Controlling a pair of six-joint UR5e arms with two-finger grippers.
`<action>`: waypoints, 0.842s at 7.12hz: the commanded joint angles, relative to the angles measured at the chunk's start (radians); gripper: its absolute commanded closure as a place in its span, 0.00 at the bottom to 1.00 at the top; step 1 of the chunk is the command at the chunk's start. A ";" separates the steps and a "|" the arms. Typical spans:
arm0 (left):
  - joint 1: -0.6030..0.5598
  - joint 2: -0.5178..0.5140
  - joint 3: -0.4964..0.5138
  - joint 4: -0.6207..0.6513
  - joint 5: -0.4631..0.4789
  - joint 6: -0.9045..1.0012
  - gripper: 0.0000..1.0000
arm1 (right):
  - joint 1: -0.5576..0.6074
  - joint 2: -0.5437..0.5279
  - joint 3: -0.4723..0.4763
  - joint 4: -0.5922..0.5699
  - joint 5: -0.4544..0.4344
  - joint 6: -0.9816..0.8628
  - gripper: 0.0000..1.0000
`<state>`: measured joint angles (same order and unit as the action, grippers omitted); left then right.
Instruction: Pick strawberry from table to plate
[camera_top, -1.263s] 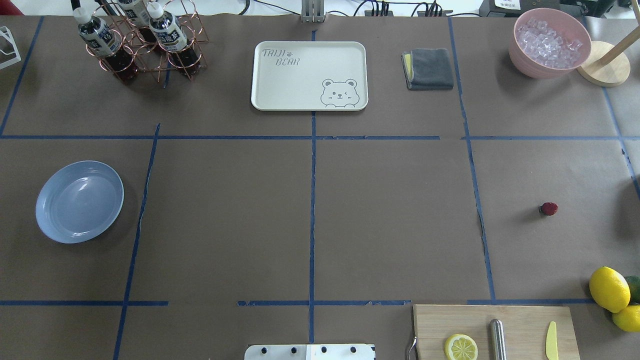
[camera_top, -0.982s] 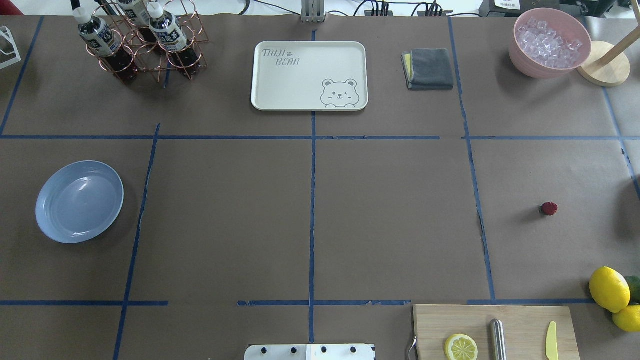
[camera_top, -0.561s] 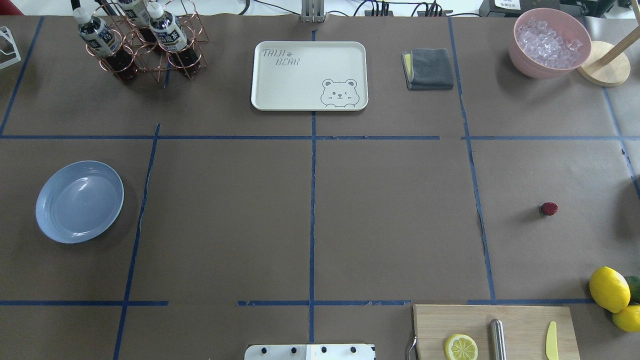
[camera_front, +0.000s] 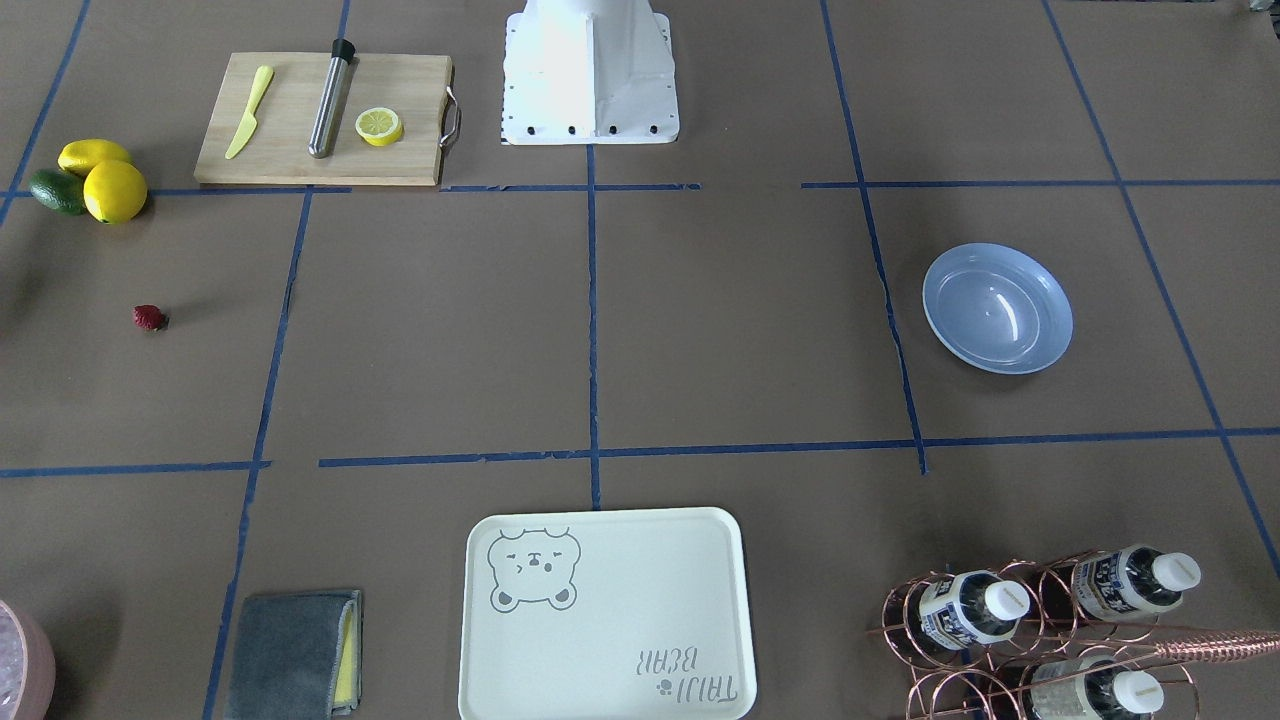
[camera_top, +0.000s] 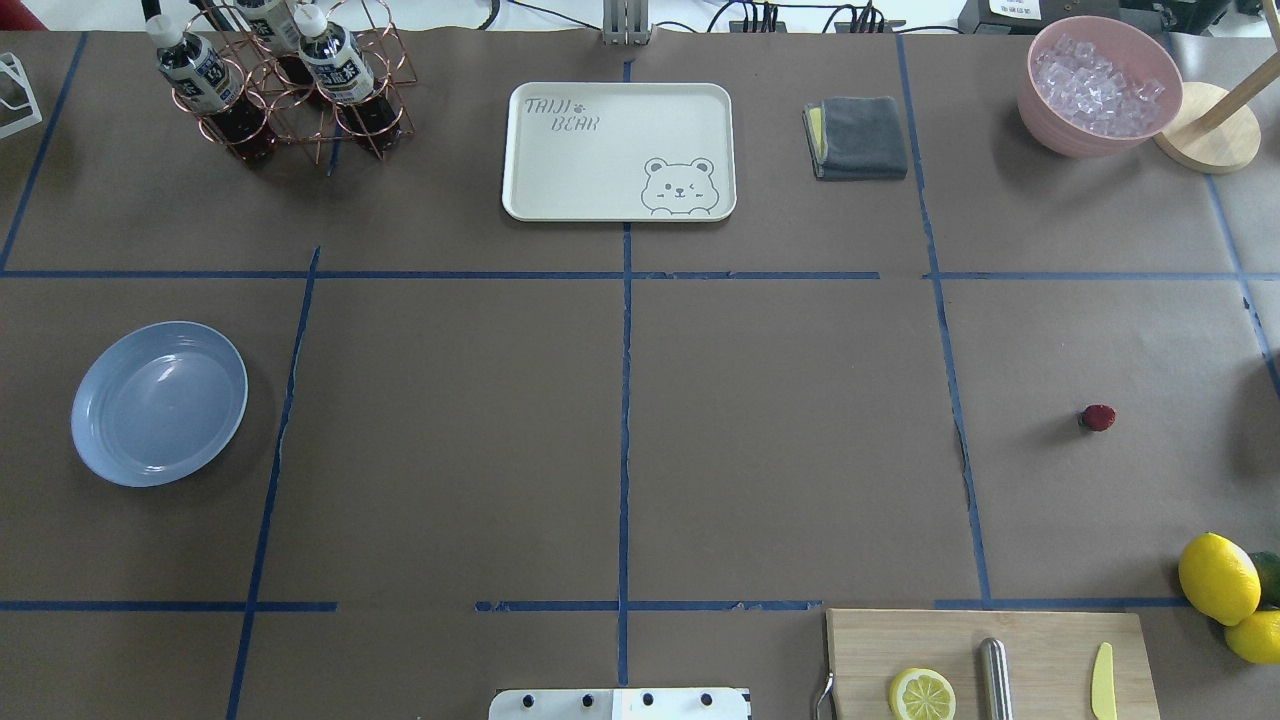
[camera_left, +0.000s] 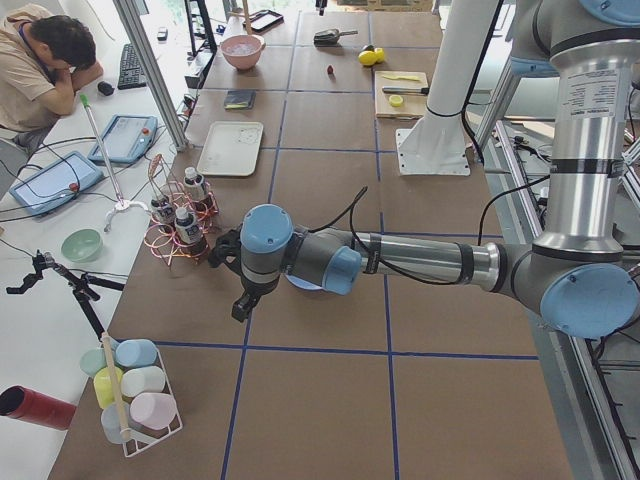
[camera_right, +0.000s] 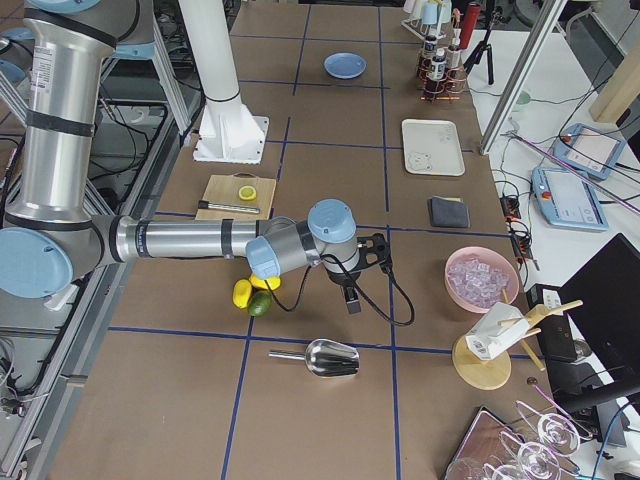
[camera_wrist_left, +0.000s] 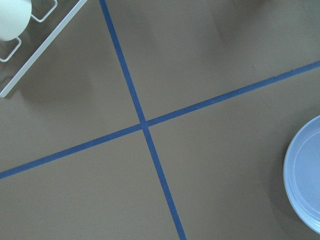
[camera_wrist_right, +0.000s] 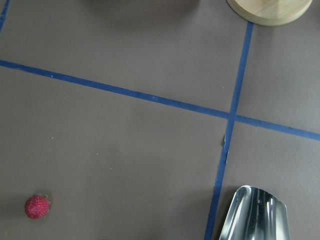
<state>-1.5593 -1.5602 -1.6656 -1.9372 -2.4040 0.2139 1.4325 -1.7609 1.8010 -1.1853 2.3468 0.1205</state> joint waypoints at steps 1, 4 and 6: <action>0.007 -0.018 0.019 -0.274 -0.007 -0.010 0.00 | -0.047 0.043 -0.029 0.045 -0.001 0.010 0.00; 0.132 0.017 0.033 -0.446 -0.072 -0.255 0.00 | -0.049 0.043 -0.034 0.046 -0.003 0.036 0.00; 0.269 0.081 0.044 -0.517 0.061 -0.564 0.00 | -0.049 0.043 -0.034 0.047 -0.003 0.065 0.00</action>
<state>-1.3712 -1.5193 -1.6264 -2.3994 -2.4341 -0.1746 1.3837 -1.7180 1.7677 -1.1387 2.3440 0.1739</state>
